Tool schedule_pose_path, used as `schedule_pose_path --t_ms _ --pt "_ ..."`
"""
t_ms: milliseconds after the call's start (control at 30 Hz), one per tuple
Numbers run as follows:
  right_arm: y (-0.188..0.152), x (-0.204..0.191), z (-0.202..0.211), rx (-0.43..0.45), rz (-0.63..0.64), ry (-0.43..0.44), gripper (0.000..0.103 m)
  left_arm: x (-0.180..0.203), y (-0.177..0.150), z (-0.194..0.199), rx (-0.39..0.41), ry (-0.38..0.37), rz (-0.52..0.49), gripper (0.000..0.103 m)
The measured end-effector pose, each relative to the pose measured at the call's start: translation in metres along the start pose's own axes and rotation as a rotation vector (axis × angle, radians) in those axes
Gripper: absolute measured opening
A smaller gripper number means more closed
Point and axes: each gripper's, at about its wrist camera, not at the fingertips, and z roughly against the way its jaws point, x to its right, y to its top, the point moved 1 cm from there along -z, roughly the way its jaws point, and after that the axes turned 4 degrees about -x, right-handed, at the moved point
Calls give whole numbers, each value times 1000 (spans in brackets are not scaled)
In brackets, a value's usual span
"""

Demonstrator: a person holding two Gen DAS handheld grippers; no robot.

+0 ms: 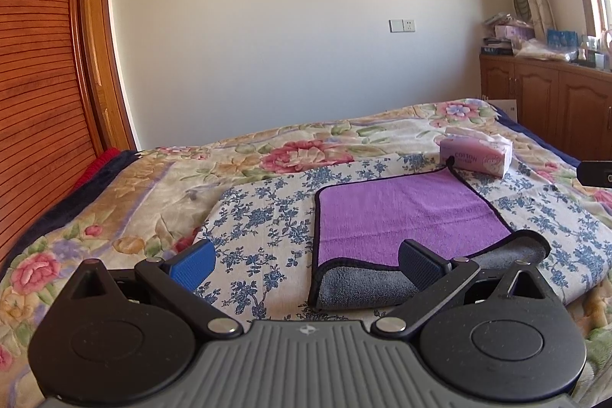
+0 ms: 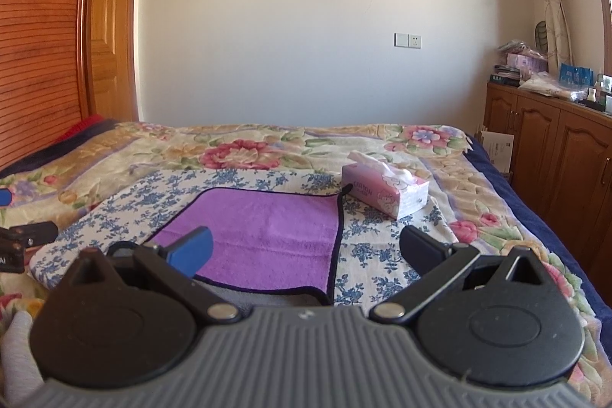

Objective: Fold towel

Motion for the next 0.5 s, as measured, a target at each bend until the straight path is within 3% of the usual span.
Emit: schedule_pose_path --t_ms 500 --pt "0 -4 -28 -61 37 22 103 0 2 -28 -33 -12 -1 103"
